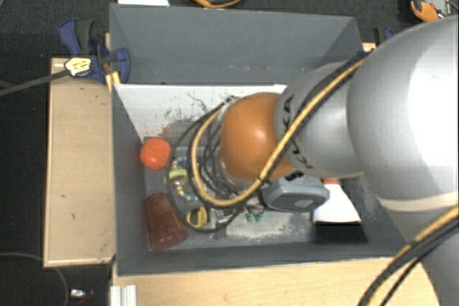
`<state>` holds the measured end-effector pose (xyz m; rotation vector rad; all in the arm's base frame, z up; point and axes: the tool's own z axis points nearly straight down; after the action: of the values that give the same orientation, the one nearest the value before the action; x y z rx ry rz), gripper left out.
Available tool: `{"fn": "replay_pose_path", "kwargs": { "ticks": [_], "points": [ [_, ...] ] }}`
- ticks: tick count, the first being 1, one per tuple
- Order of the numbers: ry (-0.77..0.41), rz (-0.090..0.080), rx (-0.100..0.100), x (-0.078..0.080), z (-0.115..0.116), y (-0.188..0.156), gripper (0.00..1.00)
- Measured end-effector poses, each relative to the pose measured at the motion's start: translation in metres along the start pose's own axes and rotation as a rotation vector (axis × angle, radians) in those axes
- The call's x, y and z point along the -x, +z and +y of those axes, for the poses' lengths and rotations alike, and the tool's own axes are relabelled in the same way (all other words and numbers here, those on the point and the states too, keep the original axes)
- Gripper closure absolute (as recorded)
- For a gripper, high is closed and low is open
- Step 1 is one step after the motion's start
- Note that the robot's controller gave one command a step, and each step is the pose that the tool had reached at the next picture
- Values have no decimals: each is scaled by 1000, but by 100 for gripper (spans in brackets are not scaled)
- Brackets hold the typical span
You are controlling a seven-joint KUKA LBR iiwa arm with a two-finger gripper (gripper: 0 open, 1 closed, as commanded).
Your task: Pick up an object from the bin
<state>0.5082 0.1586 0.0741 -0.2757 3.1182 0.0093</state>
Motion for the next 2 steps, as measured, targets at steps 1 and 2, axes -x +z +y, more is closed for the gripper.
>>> {"fn": "replay_pose_path", "kwargs": {
  "ticks": [1, 2],
  "points": [
    [-366, -1, 1, 29, -45, 4, 0],
    [-47, -1, -1, 0, -26, 3, 0]
  ]
}}
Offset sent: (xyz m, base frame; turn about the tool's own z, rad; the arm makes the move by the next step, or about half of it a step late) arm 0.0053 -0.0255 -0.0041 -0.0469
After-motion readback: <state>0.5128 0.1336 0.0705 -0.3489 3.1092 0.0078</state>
